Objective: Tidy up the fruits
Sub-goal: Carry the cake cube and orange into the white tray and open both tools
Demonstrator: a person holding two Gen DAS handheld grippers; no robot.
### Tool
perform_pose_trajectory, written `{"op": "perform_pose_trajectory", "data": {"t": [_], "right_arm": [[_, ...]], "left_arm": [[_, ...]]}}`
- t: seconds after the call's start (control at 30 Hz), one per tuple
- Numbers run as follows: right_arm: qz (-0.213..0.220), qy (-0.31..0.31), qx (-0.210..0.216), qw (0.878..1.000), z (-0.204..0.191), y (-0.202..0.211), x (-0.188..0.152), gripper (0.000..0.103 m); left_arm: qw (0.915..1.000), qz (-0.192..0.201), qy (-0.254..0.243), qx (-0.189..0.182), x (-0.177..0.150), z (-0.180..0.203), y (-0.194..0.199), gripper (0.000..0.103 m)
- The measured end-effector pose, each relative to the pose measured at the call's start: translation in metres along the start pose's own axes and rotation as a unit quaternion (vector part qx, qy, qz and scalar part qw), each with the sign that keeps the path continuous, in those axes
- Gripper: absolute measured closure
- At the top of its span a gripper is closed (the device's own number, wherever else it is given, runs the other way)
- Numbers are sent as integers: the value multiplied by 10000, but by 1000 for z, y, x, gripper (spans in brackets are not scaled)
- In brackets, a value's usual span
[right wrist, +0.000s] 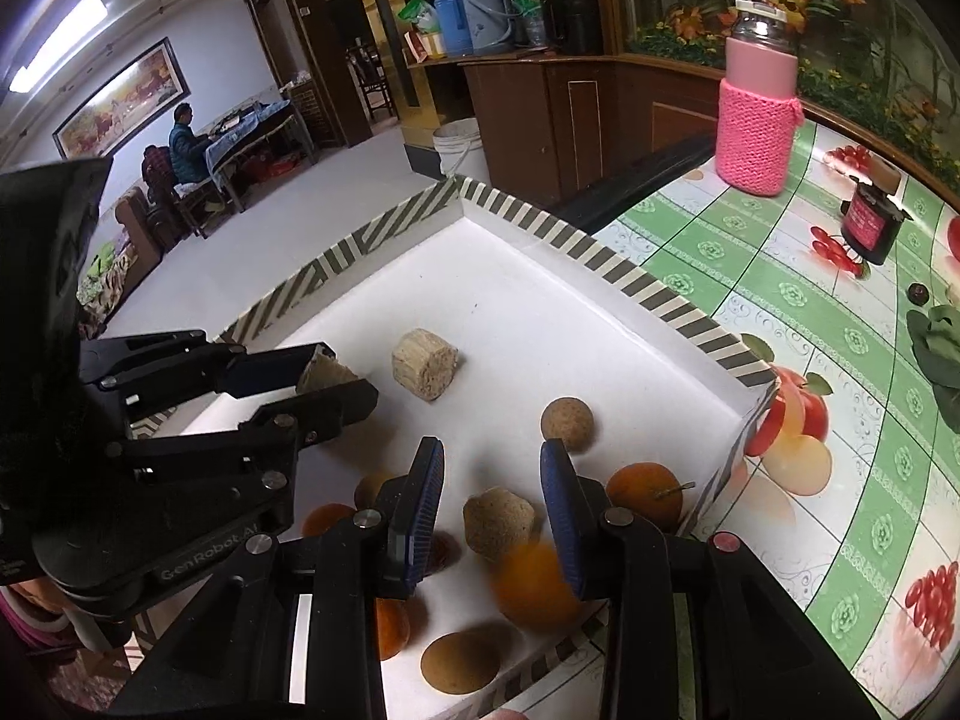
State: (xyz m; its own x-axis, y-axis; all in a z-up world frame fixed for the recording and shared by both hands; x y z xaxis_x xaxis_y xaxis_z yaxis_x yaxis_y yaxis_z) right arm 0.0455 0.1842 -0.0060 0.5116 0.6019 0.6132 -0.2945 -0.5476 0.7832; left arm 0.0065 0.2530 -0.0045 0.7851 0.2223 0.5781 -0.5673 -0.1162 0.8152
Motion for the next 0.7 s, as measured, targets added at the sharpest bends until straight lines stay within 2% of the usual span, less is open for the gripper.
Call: {"op": "perform_pose_trajectory", "data": {"t": [0.27,0.53,0.57,0.6,0.63,0.67,0.7], "right_arm": [[81,-182,113,9997,7,6,-3,68],[127,-305,-33,9994,16,19,-11,65],[131,-304,-89,9994,16,21,-13,63],[128,-311,-141,9993,17,22,-14,58],[153,-338,-185,9991,17,24,-16,53],[192,-362,-189,9990,17,26,-17,53],[245,-411,-206,9986,18,29,-18,52]], "left_arm": [[10000,34,-50,74,0,2,1,77],[9998,148,-4,167,-1,7,6,75],[9997,172,5,199,-1,7,7,68],[9995,218,17,236,-2,7,9,54],[9994,247,38,244,-3,7,11,47],[9992,299,71,248,-4,7,13,37],[9989,364,92,270,-6,7,16,33]]}}
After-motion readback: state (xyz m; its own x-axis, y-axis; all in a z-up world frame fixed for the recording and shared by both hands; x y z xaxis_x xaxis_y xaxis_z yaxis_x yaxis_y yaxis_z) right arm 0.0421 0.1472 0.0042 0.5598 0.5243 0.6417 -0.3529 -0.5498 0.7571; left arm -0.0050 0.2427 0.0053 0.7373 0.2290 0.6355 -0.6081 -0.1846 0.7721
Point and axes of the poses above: each gripper's, at about its wrist camera, not at the fingertips, and y roughly against the way its jaws point, z to its right, x to its top, the point moved 6 cm from there along -y, roughly the way its jaws point, and after that the axes turned 7 degrees about y, right-handed, at the moved point
